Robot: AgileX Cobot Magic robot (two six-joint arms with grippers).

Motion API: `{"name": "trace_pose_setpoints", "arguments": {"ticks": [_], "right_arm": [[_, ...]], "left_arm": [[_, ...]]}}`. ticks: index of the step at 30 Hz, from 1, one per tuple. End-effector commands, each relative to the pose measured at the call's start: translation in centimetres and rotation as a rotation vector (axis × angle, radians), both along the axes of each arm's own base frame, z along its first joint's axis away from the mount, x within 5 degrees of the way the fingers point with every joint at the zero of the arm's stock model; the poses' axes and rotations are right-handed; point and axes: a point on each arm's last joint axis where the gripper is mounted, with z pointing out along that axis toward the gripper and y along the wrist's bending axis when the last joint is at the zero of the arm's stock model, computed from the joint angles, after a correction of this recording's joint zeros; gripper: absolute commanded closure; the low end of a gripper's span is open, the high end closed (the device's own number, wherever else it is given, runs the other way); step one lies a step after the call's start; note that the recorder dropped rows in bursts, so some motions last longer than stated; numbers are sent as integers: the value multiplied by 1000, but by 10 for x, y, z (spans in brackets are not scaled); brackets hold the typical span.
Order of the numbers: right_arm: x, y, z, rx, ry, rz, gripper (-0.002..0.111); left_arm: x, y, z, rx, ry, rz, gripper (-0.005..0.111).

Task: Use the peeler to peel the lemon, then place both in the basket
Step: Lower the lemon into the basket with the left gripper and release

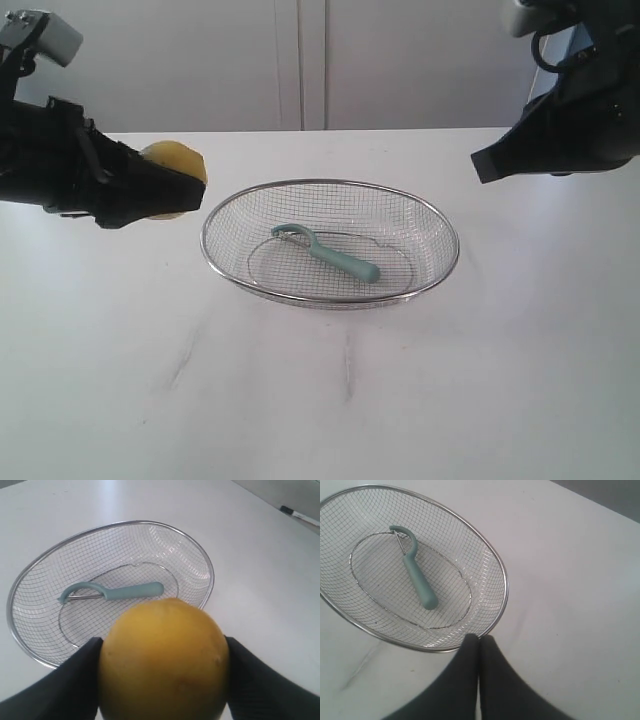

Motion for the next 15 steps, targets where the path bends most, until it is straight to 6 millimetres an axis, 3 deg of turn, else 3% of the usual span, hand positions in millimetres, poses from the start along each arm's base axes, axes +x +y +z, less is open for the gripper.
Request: {"name": "trace_pose_setpoints", "arguments": {"ticks": [1, 6, 10, 15], "right_arm": [[-2, 0, -1, 13, 7, -7, 108], [-2, 0, -2, 16, 5, -8, 108], [-1, 0, -3, 17, 7, -8, 108], [0, 1, -2, 27, -9, -10, 108]], "left_arm": [[16, -6, 10, -49, 66, 38, 107], [51, -27, 7, 87, 128, 36, 107], [87, -40, -9, 165, 175, 69, 107], [128, -54, -39, 113, 224, 142, 107]]}}
